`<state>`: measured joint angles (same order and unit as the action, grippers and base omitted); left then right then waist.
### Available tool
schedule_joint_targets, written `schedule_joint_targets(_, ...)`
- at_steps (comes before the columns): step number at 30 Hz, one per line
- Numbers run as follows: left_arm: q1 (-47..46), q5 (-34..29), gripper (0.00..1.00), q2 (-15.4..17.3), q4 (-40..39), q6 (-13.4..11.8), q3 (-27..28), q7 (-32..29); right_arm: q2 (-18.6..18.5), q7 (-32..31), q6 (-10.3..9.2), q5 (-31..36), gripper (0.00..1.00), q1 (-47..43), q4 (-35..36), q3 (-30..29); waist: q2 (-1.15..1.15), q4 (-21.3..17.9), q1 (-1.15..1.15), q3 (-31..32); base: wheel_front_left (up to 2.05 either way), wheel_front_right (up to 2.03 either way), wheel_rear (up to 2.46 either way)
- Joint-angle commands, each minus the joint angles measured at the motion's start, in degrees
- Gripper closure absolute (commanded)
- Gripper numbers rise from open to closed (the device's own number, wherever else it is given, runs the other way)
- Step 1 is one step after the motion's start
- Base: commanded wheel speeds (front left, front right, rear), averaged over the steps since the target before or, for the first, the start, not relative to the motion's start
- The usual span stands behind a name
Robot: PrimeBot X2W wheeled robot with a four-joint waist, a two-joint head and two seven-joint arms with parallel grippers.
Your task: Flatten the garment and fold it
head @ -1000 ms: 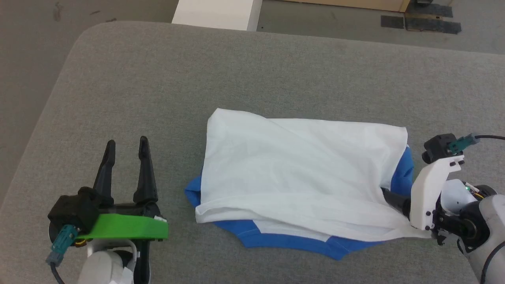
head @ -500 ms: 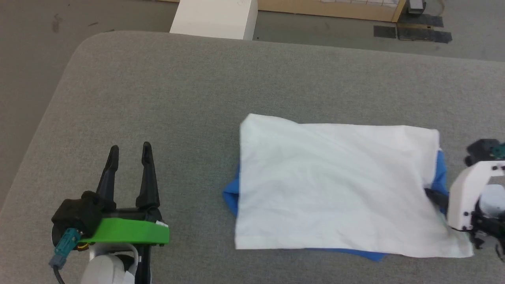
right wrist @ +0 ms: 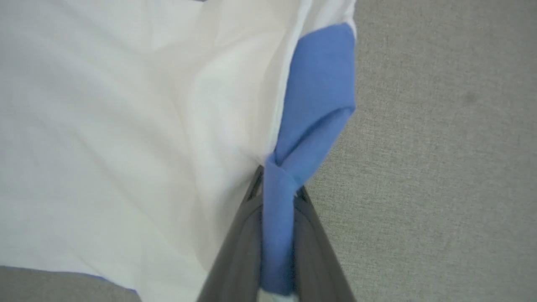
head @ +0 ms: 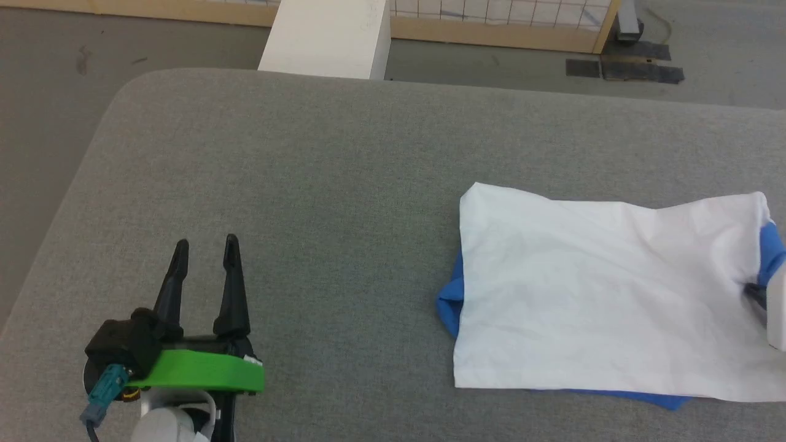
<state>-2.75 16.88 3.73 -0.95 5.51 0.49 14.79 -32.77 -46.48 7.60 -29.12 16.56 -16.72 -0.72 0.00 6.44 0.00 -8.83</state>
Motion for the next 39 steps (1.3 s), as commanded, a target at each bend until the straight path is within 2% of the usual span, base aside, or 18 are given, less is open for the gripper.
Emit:
schedule_joint_targets(1, 1.0, -0.1, 0.00, -0.2, 0.1, 0.4, 0.1, 0.2, 0.0, -1.1, -0.11, 0.2, 1.00, -0.5, 2.3, 0.6, 0.00, -0.5, 0.00, 1.1, 0.00, 0.00, 0.00)
schedule_joint_targets(8, 1.9, 0.1, 0.00, -0.4, 0.3, 0.5, 0.0, 0.2, 1.5, -8.2, -0.11, -2.2, 1.00, -0.2, 14.9, 5.0, 0.00, -1.1, 0.00, 2.4, 0.00, 0.00, 0.00)
schedule_joint_targets(14, 1.8, 0.4, 0.00, -0.5, 0.3, 0.6, -0.3, 0.2, 4.7, -9.8, -0.11, -2.7, 1.00, 2.5, 17.7, 10.6, 0.00, -0.5, 0.00, 2.0, 0.00, 0.00, 0.00)
schedule_joint_targets(19, 1.7, 0.6, 0.00, -0.5, 0.3, 0.7, -0.5, 0.2, 9.0, -8.3, -0.11, -3.1, 1.00, 5.4, 14.8, 14.8, 0.00, 0.7, 0.00, 1.2, 0.00, 0.00, 0.00)
schedule_joint_targets(27, 0.9, 0.6, 0.00, -0.6, 0.6, 0.9, -1.3, 0.2, 15.1, -3.5, -0.11, -3.1, 1.00, 10.4, 6.1, 19.4, 0.00, 2.9, 0.00, -0.8, 0.00, 0.00, 0.00)
schedule_joint_targets(39, -0.3, 1.0, 0.00, -0.8, 1.3, 1.0, -2.4, 0.2, 19.2, 2.0, -0.11, -1.9, 1.00, 13.5, -7.2, 21.6, 0.00, 5.5, 0.00, -2.9, 0.00, 0.00, 0.00)
